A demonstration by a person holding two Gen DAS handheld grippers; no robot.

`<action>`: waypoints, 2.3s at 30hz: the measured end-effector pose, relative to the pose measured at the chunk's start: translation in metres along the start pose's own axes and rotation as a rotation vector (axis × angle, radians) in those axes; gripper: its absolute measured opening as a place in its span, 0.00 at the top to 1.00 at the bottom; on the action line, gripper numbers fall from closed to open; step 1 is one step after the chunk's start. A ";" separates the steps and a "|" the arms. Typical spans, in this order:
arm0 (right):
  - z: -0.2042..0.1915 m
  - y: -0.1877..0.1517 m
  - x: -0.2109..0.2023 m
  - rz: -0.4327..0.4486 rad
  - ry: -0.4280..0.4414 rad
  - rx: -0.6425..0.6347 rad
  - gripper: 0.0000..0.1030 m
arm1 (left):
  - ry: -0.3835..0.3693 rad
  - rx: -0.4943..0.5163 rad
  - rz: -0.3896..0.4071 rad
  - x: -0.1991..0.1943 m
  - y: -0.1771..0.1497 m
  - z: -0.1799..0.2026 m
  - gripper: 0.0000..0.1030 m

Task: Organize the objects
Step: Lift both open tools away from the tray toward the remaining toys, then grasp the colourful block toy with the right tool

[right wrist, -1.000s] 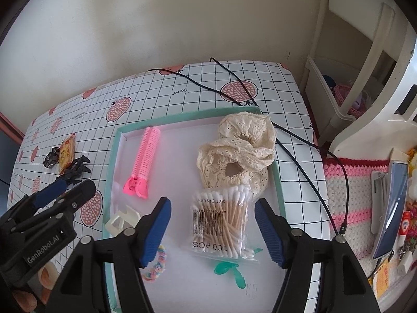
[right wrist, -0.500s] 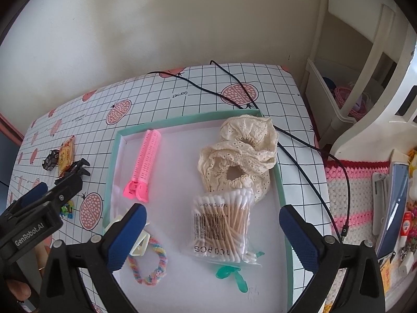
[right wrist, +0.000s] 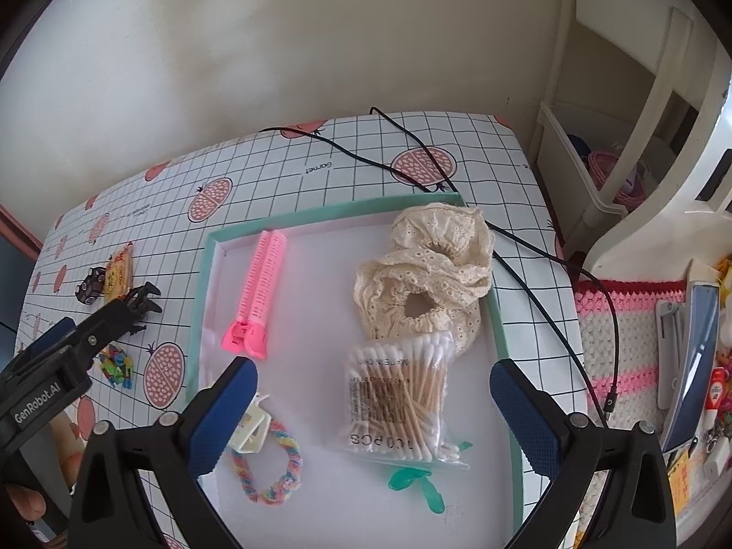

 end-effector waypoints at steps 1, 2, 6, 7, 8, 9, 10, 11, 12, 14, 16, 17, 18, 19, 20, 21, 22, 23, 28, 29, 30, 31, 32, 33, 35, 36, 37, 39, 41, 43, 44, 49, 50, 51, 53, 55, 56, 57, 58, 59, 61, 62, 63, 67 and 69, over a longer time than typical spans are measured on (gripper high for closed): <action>-0.003 0.001 -0.001 0.002 0.004 -0.004 0.00 | 0.002 -0.009 0.003 -0.001 0.002 -0.005 0.00; -0.007 0.001 -0.001 0.004 0.007 -0.010 0.00 | 0.004 -0.020 0.006 -0.002 0.003 -0.012 0.00; -0.026 0.003 0.001 0.004 0.032 -0.022 0.00 | 0.014 -0.081 0.007 -0.004 0.009 -0.045 0.00; -0.033 0.004 0.001 0.004 0.040 -0.027 0.00 | 0.017 -0.097 0.007 -0.005 0.010 -0.054 0.00; -0.040 0.005 0.001 0.005 0.048 -0.033 0.00 | 0.021 -0.114 0.007 -0.005 0.011 -0.064 0.00; -0.048 0.005 0.001 0.007 0.058 -0.040 0.00 | 0.026 -0.128 0.009 -0.006 0.012 -0.074 0.00; -0.055 0.006 0.002 0.009 0.069 -0.047 0.00 | 0.033 -0.143 0.012 -0.008 0.013 -0.084 0.00; -0.064 0.007 0.002 0.011 0.081 -0.055 0.00 | 0.040 -0.155 0.015 -0.009 0.013 -0.093 0.00; -0.072 0.007 0.002 0.012 0.091 -0.063 0.00 | 0.046 -0.168 0.017 -0.010 0.014 -0.102 0.00; -0.089 0.007 0.003 0.014 0.108 -0.083 0.00 | 0.059 -0.194 0.023 -0.013 0.015 -0.121 0.00; -0.107 0.006 0.005 0.012 0.125 -0.101 0.00 | 0.069 -0.222 0.029 -0.016 0.015 -0.139 0.00; -0.116 0.005 0.006 0.011 0.133 -0.110 0.00 | 0.073 -0.235 0.032 -0.017 0.015 -0.147 0.00; -0.124 0.004 0.007 0.010 0.139 -0.121 0.00 | 0.076 -0.249 0.033 -0.018 0.014 -0.156 0.00; -0.133 0.004 0.007 0.010 0.145 -0.131 0.00 | 0.079 -0.260 0.034 -0.019 0.014 -0.162 0.00; -0.142 0.002 0.008 0.009 0.152 -0.142 0.00 | 0.084 -0.271 0.036 -0.021 0.014 -0.169 0.00; -0.150 0.001 0.010 0.007 0.161 -0.152 0.00 | 0.088 -0.281 0.037 -0.022 0.013 -0.175 0.00; -0.158 0.000 0.011 0.005 0.169 -0.162 0.00 | 0.090 -0.287 0.037 -0.022 0.013 -0.180 0.00; -0.166 -0.001 0.012 0.004 0.176 -0.173 0.00 | 0.094 -0.295 0.037 -0.023 0.012 -0.185 0.00; -0.199 -0.008 0.024 -0.018 0.204 -0.206 0.00 | 0.108 -0.310 0.028 -0.023 0.009 -0.205 0.00; -0.206 -0.011 0.028 -0.025 0.206 -0.210 0.00 | 0.113 -0.316 0.027 -0.022 0.009 -0.207 0.00; -0.211 -0.013 0.031 -0.032 0.207 -0.214 0.00 | 0.115 -0.319 0.023 -0.022 0.008 -0.210 0.00; -0.215 -0.015 0.034 -0.038 0.209 -0.216 0.00 | 0.116 -0.320 0.019 -0.021 0.008 -0.212 0.00; -0.219 -0.016 0.038 -0.045 0.212 -0.221 0.00 | 0.119 -0.324 0.015 -0.020 0.007 -0.214 0.00; -0.223 -0.019 0.040 -0.050 0.214 -0.227 0.00 | 0.122 -0.326 0.012 -0.020 0.006 -0.216 0.00; -0.231 -0.023 0.047 -0.063 0.213 -0.243 0.00 | 0.120 -0.331 0.006 -0.018 0.005 -0.219 0.00; -0.235 -0.025 0.050 -0.068 0.212 -0.251 0.00 | 0.120 -0.330 0.002 -0.016 0.004 -0.219 0.00; -0.239 -0.026 0.053 -0.073 0.210 -0.258 0.00 | 0.120 -0.328 -0.001 -0.015 0.004 -0.219 0.00; -0.244 -0.029 0.058 -0.079 0.203 -0.271 0.00 | 0.121 -0.323 -0.004 -0.013 0.003 -0.219 0.00; -0.247 -0.031 0.063 -0.084 0.197 -0.277 0.00 | 0.125 -0.336 -0.003 -0.012 0.003 -0.219 0.00; -0.249 -0.034 0.068 -0.093 0.192 -0.281 0.01 | 0.126 -0.331 -0.003 -0.011 0.003 -0.217 0.00; -0.250 -0.035 0.070 -0.096 0.189 -0.280 0.02 | 0.126 -0.326 -0.003 -0.010 0.002 -0.215 0.00; -0.247 -0.037 0.077 -0.102 0.175 -0.275 0.08 | 0.116 -0.313 -0.008 -0.007 0.002 -0.210 0.00; -0.245 -0.037 0.078 -0.105 0.180 -0.269 0.10 | 0.114 -0.309 -0.008 -0.006 0.003 -0.208 0.00; -0.243 -0.036 0.077 -0.103 0.182 -0.264 0.10 | 0.112 -0.305 -0.009 -0.005 0.003 -0.207 0.00; -0.240 -0.035 0.076 -0.097 0.180 -0.259 0.17 | 0.107 -0.298 -0.009 -0.003 0.003 -0.204 0.00; -0.238 -0.035 0.075 -0.097 0.178 -0.258 0.20 | 0.098 -0.296 -0.010 -0.002 0.003 -0.201 0.00; -0.236 -0.034 0.075 -0.100 0.178 -0.258 0.22 | 0.094 -0.294 -0.012 0.000 0.003 -0.200 0.00; -0.235 -0.035 0.075 -0.103 0.176 -0.260 0.23 | 0.090 -0.291 -0.014 0.002 0.003 -0.198 0.00; -0.234 -0.036 0.075 -0.108 0.171 -0.263 0.26 | 0.085 -0.288 -0.017 0.004 0.003 -0.196 0.00; -0.232 -0.036 0.075 -0.114 0.165 -0.267 0.30 | 0.081 -0.285 -0.020 0.006 0.003 -0.194 0.00; -0.229 -0.037 0.076 -0.124 0.152 -0.271 0.38 | 0.071 -0.280 -0.022 0.010 0.002 -0.190 0.00; -0.227 -0.038 0.076 -0.127 0.145 -0.274 0.42 | 0.065 -0.275 -0.022 0.012 0.002 -0.188 0.00; -0.225 -0.038 0.077 -0.128 0.138 -0.275 0.44 | 0.060 -0.269 -0.023 0.013 0.003 -0.185 0.00; -0.213 -0.040 0.076 -0.145 0.136 -0.265 0.53 | 0.042 -0.245 -0.020 0.020 0.003 -0.173 0.00; -0.210 -0.040 0.074 -0.147 0.132 -0.269 0.58 | 0.032 -0.229 -0.020 0.024 0.003 -0.166 0.00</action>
Point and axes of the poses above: each gripper's, at about its wrist camera, not at the fingertips, and x roughly the way its jaws point, z to its right, y to its top, the point moved 3 cm from there along x, roughly the way its jaws point, and after that the axes turned 2 degrees about -y, right-handed, at the moved point
